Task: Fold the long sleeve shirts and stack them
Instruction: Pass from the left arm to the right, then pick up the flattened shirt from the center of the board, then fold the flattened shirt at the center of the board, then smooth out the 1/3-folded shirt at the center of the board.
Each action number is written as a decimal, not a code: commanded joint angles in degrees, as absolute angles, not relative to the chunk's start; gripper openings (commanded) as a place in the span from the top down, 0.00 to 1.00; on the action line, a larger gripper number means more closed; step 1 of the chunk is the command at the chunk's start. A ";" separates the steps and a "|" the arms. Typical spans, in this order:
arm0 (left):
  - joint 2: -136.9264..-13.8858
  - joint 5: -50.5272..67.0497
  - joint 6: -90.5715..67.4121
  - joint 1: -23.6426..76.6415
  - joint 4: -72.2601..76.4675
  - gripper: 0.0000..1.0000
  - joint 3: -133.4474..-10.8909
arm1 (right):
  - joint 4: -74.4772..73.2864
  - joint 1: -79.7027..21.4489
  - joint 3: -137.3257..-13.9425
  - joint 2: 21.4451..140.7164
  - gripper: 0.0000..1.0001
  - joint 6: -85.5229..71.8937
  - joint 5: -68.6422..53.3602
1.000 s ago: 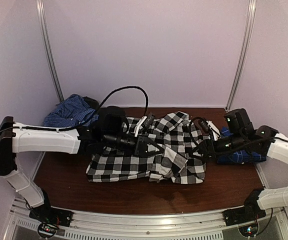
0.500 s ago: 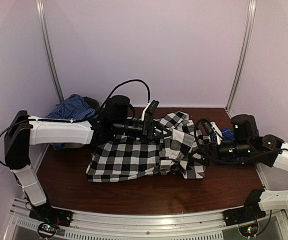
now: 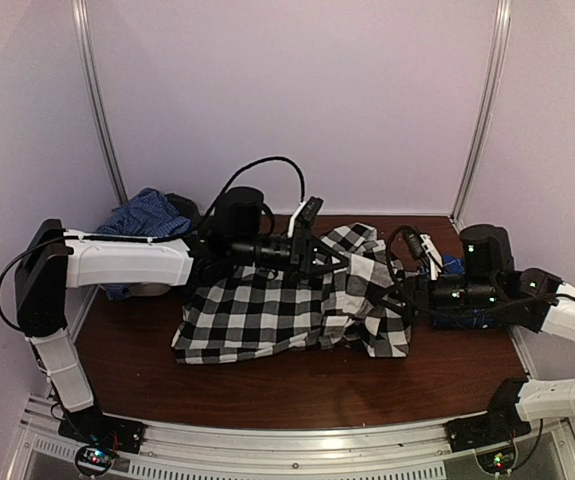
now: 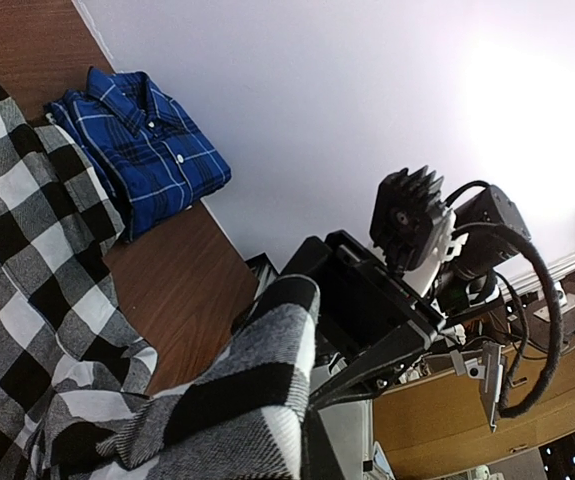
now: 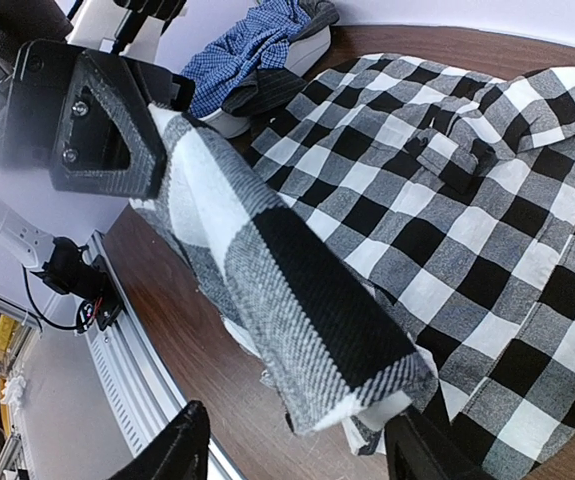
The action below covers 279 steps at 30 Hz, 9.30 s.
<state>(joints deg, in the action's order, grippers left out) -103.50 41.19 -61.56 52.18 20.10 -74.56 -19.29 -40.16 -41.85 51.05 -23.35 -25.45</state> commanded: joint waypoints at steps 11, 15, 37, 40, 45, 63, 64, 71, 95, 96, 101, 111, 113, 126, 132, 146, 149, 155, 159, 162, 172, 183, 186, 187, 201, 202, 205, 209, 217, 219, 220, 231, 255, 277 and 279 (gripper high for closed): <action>-104.87 41.49 -61.40 51.94 23.49 1.00 -76.38 | -14.67 -40.93 -39.87 49.02 0.52 -26.26 -26.61; -105.06 40.93 -61.20 51.94 23.25 1.00 -76.29 | -15.78 -41.29 -40.12 47.99 0.53 -26.45 -24.99; -104.25 40.20 -61.69 51.59 23.70 1.00 -76.92 | -15.63 -46.68 -38.22 46.89 0.46 -30.47 -19.03; -103.98 40.23 -61.66 51.57 23.74 1.00 -76.65 | -14.72 -46.87 -38.60 48.73 0.46 -30.26 -17.60; -103.52 40.33 -61.69 51.59 24.03 1.00 -76.08 | -15.10 -46.85 -39.61 50.02 0.46 -29.77 -14.28; -102.10 40.96 -61.52 51.77 24.91 1.00 -73.30 | -12.49 -46.85 -44.17 54.73 0.49 -26.32 -13.26; -102.03 41.03 -61.47 51.77 25.00 1.00 -73.02 | -12.35 -46.79 -44.40 54.80 0.49 -26.01 -13.13; -101.36 41.11 -61.44 51.83 25.68 1.00 -71.43 | -10.58 -46.27 -44.23 56.23 0.60 -24.76 -13.56; -74.26 11.14 -19.36 51.30 -12.81 0.27 -53.85 | -20.23 -37.75 -56.90 57.96 1.00 -22.88 -12.21; -72.67 9.67 -17.65 51.33 -13.36 0.27 -52.21 | -20.89 -37.46 -57.80 58.51 1.00 -22.72 -12.56; -69.20 6.98 -10.50 51.41 -19.21 0.27 -47.64 | -23.31 -36.90 -60.49 61.07 1.00 -21.86 -13.24; -78.07 -2.40 -0.75 51.59 -29.70 0.27 -50.57 | -23.71 -36.24 -61.70 62.33 1.00 -22.04 -15.11; -80.16 -1.32 1.46 51.64 -30.31 0.27 -51.10 | -24.08 -36.20 -61.84 62.23 1.00 -22.15 -14.98; -87.78 -7.16 3.81 51.54 -32.70 0.67 -52.67 | -25.99 -35.69 -62.14 61.09 1.00 -22.17 -13.68; -85.37 -8.77 4.65 51.06 -33.52 0.92 -53.83 | -26.64 -35.60 -62.02 60.78 1.00 -22.23 -12.69; -91.33 -7.05 11.29 45.28 -38.93 1.00 -66.61 | -31.47 -34.63 -71.27 66.53 1.00 -16.40 -4.02; -94.27 -5.65 13.17 43.72 -39.82 1.00 -69.04 | -31.40 -33.36 -74.13 69.88 1.00 -14.38 -4.34; -99.98 -3.52 17.15 41.86 -42.28 1.00 -71.38 | -30.87 -30.43 -79.30 78.66 1.00 -11.19 -5.66; -102.87 -2.72 17.47 39.81 -42.12 1.00 -71.91 | -29.84 -29.35 -81.68 84.14 1.00 -10.00 -6.27; -104.95 -2.58 17.41 38.39 -41.99 1.00 -73.34 | -29.42 -28.65 -83.90 87.95 1.00 -9.18 -6.12; -107.28 -3.97 17.16 37.22 -41.75 0.85 -77.99 | -31.49 -25.95 -89.85 96.67 1.00 -7.98 -5.02; -104.81 -0.31 15.50 35.41 -41.56 0.73 -72.49 | -32.01 -23.06 -91.65 97.70 1.00 -7.47 -6.54; -104.56 0.00 15.05 34.24 -40.90 0.73 -69.98 | -32.08 -23.03 -91.93 98.15 1.00 -7.42 -6.96; -104.52 1.41 14.83 33.69 -40.75 0.73 -69.44 | -32.15 -23.03 -91.93 98.23 1.00 -7.46 -6.97; -102.92 4.86 14.30 30.79 -41.50 1.00 -73.27 | -33.81 -22.33 -91.37 95.19 1.00 -6.90 -3.04; -102.59 4.79 14.32 30.70 -41.71 1.00 -74.31 | -34.25 -22.28 -91.45 94.92 1.00 -6.86 -2.25; -101.78 5.65 14.72 30.34 -42.10 1.00 -77.39 | -35.97 -22.19 -91.70 93.81 1.00 -6.92 0.41; -103.47 5.23 15.94 30.27 -43.15 1.00 -81.62 | -37.29 -22.15 -91.81 92.44 1.00 -7.12 4.14; -109.65 2.63 15.65 30.15 -45.80 1.00 -83.29 | -36.05 -22.15 -92.72 94.30 1.00 -7.16 2.49; -109.85 2.64 15.63 30.15 -45.54 1.00 -82.46 | -35.21 -22.15 -92.72 95.26 1.00 -7.08 1.62; -110.01 2.59 15.70 30.15 -45.55 1.00 -81.97 | -34.76 -22.15 -92.78 95.83 1.00 -7.11 1.32; -112.31 -4.47 14.54 29.09 -44.43 0.79 -84.42 | -33.16 -22.15 -96.90 103.53 1.00 -5.18 5.14; -109.30 -14.15 6.93 28.43 -35.81 0.64 -86.21 | -35.55 -21.80 -99.73 107.09 1.00 -7.26 0.39; -100.57 -3.47 -8.37 42.08 -12.83 0.62 -59.53 | -36.04 -21.78 -103.97 115.43 1.00 -7.06 -2.41; -101.97 -3.05 -8.48 42.18 -11.51 0.62 -58.27 | -35.62 -21.80 -103.45 114.89 1.00 -7.28 -2.70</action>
